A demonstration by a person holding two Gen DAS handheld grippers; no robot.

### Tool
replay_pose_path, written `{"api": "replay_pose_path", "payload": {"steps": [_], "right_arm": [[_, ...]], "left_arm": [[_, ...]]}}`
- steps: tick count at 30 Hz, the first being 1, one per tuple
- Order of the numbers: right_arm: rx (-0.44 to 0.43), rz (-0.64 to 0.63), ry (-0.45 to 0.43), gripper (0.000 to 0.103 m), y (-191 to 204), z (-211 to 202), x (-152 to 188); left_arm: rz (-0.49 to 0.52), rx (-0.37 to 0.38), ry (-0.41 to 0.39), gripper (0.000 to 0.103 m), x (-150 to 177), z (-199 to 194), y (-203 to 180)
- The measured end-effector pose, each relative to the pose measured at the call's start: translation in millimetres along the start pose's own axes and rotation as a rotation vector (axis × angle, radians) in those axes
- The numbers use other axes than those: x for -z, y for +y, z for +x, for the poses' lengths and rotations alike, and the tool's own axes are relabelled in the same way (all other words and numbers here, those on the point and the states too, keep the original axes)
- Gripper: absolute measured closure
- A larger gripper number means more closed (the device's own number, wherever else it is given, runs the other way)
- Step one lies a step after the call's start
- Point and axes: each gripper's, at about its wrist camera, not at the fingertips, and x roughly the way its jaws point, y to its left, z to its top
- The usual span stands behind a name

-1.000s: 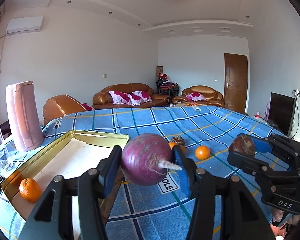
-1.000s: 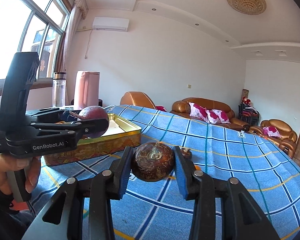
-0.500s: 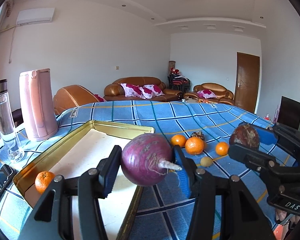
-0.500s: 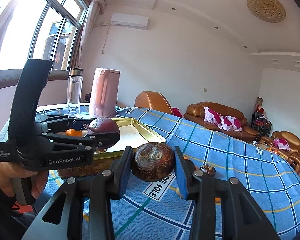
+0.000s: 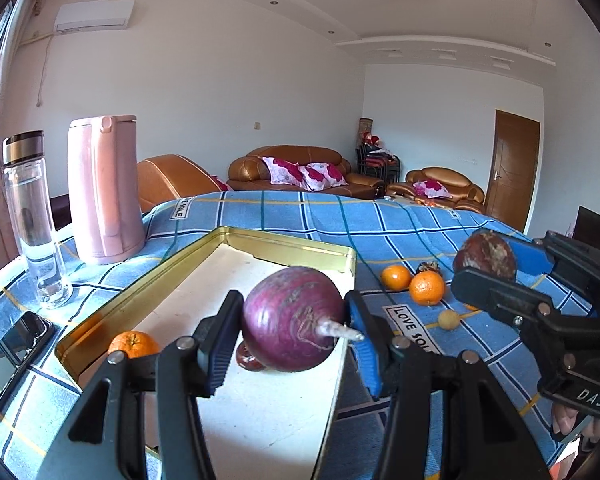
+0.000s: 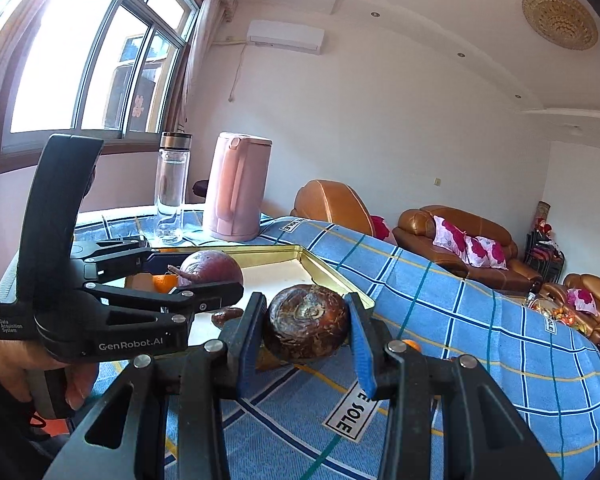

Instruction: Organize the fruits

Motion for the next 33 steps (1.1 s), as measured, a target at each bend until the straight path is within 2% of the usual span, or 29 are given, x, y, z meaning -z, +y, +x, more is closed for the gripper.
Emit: {"api": "replay_pose_path", "payload": {"steps": [18,33], "right_arm": [[-0.097,-0.034,0.041,0.061,35.3,47.0,-23.9],[-0.162,0.035,0.117,0.061,37.4,84.9,-18.4]], "left_arm": [[-0.044,-0.073,0.056,0.049,3.5,7.0,40.7],[-0.048,-0.092,0.131,0.049,6.0,19.9,59.6]]}}
